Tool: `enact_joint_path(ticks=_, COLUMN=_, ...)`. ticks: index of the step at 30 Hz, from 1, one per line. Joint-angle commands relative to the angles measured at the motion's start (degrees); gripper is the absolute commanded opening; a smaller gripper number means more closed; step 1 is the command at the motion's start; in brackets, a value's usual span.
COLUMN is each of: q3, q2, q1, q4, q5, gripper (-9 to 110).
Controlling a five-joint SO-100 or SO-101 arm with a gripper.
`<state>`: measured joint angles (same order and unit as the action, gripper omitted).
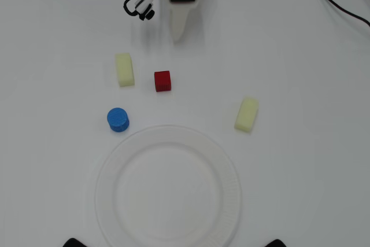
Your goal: Grasp a red block and put it in the dish.
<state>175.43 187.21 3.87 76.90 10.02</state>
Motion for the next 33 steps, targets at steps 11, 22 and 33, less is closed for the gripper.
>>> enact_joint_path(ticks=11, q3=5.5, q2=10.5, q1=0.5, q4=4.3, q5=-0.6, gripper=0)
enact_joint_path(ticks=22, q3=5.5, q2=10.5, q1=0.5, q4=4.3, q5=-0.7, gripper=0)
enact_joint_path(ticks=33, q3=5.5, q2=10.5, q1=-0.2, q4=4.1, q5=-1.8, gripper=0)
